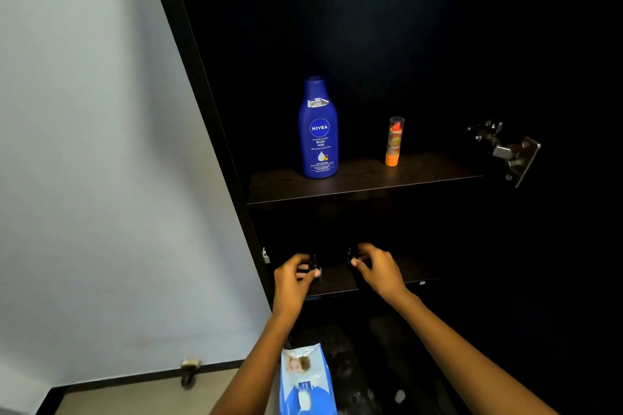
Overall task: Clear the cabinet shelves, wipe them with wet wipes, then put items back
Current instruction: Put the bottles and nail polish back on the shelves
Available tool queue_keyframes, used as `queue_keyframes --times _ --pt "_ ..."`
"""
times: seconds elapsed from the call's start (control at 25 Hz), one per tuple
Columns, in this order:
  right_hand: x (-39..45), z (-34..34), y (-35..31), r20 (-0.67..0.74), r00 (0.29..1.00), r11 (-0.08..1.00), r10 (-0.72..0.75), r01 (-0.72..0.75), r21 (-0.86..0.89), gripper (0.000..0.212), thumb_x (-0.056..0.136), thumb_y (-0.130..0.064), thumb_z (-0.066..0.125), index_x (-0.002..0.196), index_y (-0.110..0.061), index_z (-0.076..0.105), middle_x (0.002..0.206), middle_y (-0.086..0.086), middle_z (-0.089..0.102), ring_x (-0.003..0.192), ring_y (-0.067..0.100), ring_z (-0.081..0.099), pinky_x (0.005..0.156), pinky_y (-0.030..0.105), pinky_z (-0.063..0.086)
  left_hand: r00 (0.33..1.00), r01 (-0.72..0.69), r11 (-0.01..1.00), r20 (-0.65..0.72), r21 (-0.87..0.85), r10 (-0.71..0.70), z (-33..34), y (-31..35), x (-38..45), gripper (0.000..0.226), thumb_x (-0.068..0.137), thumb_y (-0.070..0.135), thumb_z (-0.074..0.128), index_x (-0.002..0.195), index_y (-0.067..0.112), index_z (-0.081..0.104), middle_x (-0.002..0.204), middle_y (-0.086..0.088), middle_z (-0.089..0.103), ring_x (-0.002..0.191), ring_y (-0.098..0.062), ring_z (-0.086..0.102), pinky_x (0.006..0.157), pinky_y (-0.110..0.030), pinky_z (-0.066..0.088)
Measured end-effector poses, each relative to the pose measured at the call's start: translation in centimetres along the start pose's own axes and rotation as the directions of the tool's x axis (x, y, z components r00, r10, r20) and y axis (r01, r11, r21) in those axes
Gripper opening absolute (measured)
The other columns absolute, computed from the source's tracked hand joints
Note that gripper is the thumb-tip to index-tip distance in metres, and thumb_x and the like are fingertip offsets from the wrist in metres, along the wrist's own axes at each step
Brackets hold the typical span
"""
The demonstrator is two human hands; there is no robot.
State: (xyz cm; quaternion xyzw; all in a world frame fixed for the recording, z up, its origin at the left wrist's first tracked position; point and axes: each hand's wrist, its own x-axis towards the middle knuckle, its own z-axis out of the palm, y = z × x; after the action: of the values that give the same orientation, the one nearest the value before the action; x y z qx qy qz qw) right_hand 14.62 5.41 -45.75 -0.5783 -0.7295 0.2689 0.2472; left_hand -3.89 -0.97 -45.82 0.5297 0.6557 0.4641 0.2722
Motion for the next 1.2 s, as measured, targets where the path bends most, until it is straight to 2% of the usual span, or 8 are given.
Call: queue_keyframes --times 0.2,0.32,0.44,0.6,0.84,0.96,1.08,1.2 --pt "0.1 0.1 0.0 -0.023 1.000 0.998 0.008 -0.007 0.067 0.042 0.085 -0.022 0.067 0.124 -0.009 0.057 0.111 0.008 0.068 0.106 0.020 0.062 0.086 0.031 0.049 1.000 -0.001 0.999 -0.002 0.047 0.002 0.8 -1.0 -0.2 0.037 0.076 0.004 0.071 0.112 0.009 0.063 0.089 -0.004 0.064 0.081 -0.011 0.061 0.072 -0.009 0.050" --pt "0.1 0.2 0.1 -0.021 0.999 0.983 0.024 -0.020 0.184 0.041 0.082 -0.019 0.070 0.121 -0.008 0.059 0.109 0.006 0.068 0.100 0.015 0.064 0.085 0.028 0.052 0.998 0.012 1.000 -0.060 0.014 -0.011 1.1 -0.8 -0.1 0.033 0.074 0.007 0.073 0.105 0.008 0.062 0.086 -0.002 0.062 0.077 -0.008 0.059 0.068 -0.007 0.049" --pt "-0.1 0.1 0.3 0.039 0.997 0.935 0.060 -0.070 0.348 0.048 0.078 -0.013 0.074 0.122 -0.007 0.058 0.109 0.002 0.064 0.101 0.010 0.059 0.071 0.009 0.048 0.996 0.027 1.000 -0.082 0.001 -0.026 1.0 -1.0 -0.1 0.035 0.074 0.006 0.073 0.107 0.007 0.060 0.086 -0.004 0.061 0.075 -0.009 0.058 0.066 -0.006 0.049" --pt "0.1 0.0 0.7 0.075 0.996 0.945 0.050 -0.071 0.319 0.044 0.074 -0.007 0.076 0.116 -0.002 0.062 0.102 0.001 0.061 0.099 0.010 0.055 0.064 -0.002 0.042 0.997 0.035 0.999 -0.068 0.008 -0.034 0.9 -1.5 -0.1 0.035 0.077 0.007 0.071 0.111 0.006 0.060 0.089 -0.006 0.062 0.078 -0.009 0.058 0.067 -0.004 0.047" --pt "0.1 0.0 1.0 0.043 0.997 0.940 0.067 -0.078 0.331 0.031 0.074 -0.003 0.075 0.104 -0.001 0.067 0.090 0.003 0.063 0.091 0.013 0.061 0.064 -0.002 0.043 0.995 0.054 0.999 -0.085 -0.007 -0.054 0.9 -1.7 -0.3 0.037 0.077 0.008 0.070 0.113 0.006 0.060 0.094 -0.003 0.061 0.081 -0.003 0.057 0.069 0.000 0.045" --pt "0.0 0.0 1.0 0.036 0.997 0.942 0.070 -0.078 0.326 0.033 0.076 -0.003 0.074 0.107 -0.003 0.066 0.092 0.000 0.063 0.092 0.010 0.059 0.065 -0.001 0.043 0.994 0.057 0.998 -0.088 -0.013 -0.058 1.0 -1.6 -0.3 0.037 0.078 0.008 0.070 0.113 0.006 0.061 0.093 -0.003 0.061 0.080 -0.003 0.057 0.072 -0.007 0.050" --pt "0.0 0.2 0.9 0.037 0.997 0.937 0.068 -0.077 0.342 0.033 0.075 -0.003 0.074 0.107 -0.004 0.067 0.092 0.000 0.064 0.094 0.013 0.061 0.070 0.007 0.045 0.994 0.062 0.998 -0.090 -0.001 -0.062 1.0 -1.5 -0.4 0.037 0.078 0.007 0.069 0.114 0.003 0.061 0.095 -0.002 0.059 0.080 0.000 0.055 0.071 -0.003 0.047" --pt "-0.1 0.1 0.9 0.036 0.996 0.934 0.076 -0.084 0.348 0.034 0.075 -0.003 0.074 0.109 -0.003 0.066 0.094 0.001 0.065 0.093 0.012 0.061 0.081 0.020 0.050 0.994 0.070 0.998 -0.089 0.006 -0.070 1.1 -1.5 -0.5 0.037 0.079 0.007 0.068 0.115 0.001 0.060 0.102 -0.004 0.059 0.083 -0.002 0.054 0.069 0.000 0.044"
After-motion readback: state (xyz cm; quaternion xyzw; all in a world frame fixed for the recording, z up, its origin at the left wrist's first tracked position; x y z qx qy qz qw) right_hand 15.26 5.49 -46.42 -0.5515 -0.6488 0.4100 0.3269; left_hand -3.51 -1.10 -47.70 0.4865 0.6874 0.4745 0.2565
